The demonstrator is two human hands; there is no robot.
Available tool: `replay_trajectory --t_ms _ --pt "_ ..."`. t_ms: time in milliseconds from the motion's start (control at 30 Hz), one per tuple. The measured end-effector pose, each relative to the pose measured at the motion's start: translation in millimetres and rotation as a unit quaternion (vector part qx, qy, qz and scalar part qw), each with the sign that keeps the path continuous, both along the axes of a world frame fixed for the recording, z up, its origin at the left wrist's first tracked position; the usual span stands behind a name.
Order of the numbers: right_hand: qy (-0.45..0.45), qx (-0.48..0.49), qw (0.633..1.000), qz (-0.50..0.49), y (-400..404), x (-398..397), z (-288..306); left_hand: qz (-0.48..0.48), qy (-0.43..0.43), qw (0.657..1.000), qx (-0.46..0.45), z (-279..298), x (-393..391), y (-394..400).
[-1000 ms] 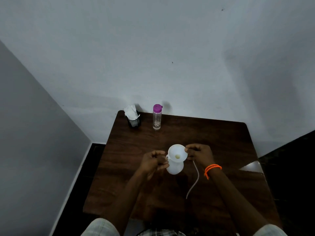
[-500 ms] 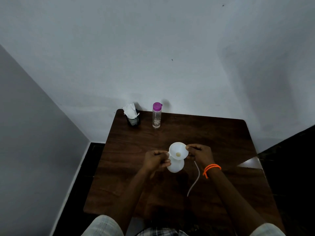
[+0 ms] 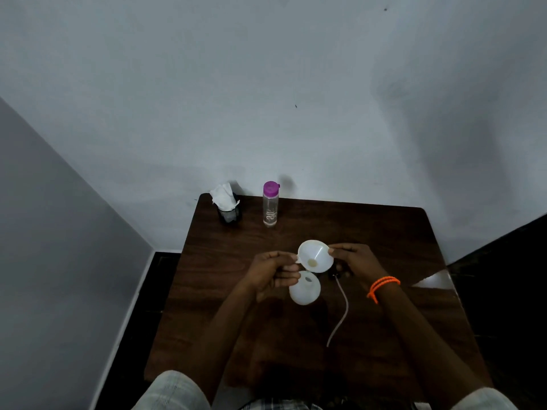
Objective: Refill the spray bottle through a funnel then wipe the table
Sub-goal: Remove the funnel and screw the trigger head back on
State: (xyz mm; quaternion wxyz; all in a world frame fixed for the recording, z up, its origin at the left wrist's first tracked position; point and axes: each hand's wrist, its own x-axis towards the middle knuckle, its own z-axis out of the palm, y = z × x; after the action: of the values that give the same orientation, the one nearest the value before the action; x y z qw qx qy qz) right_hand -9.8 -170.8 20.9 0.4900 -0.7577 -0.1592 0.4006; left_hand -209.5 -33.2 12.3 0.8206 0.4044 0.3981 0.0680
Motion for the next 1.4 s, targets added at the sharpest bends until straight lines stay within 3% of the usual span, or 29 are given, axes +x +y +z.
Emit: replay_trajectory --t_ms 167,333,533,867,1267,1400 --pt "-0.007 0.021 1.000 0.003 16.8 16.2 4.2 0.008 -0.002 1.000 0.003 7.6 22.3 25.7" --pt "0.048 0.031 0.998 -0.006 36.9 27.7 -0.1 0.018 0.014 0.999 -0.027 -2.5 43.7 50.3" --pt "0.076 0.040 0.996 -0.037 66.6 45.4 -31.2 0.004 0.056 0.998 0.017 -28.3 62.1 66.6" --pt "-0.108 -0.049 0.991 0.066 109.0 69.6 -118.3 0.034 0.140 0.988 0.055 -107.6 109.8 87.0" --pt "-0.185 -0.088 0.977 0.067 158.7 87.9 -169.1 -0.083 0.211 0.933 0.279 -168.2 144.5 124.5" --pt "-0.236 -0.090 0.963 0.099 170.6 95.4 -168.0 -0.089 0.215 0.927 0.293 -161.7 156.1 127.6"
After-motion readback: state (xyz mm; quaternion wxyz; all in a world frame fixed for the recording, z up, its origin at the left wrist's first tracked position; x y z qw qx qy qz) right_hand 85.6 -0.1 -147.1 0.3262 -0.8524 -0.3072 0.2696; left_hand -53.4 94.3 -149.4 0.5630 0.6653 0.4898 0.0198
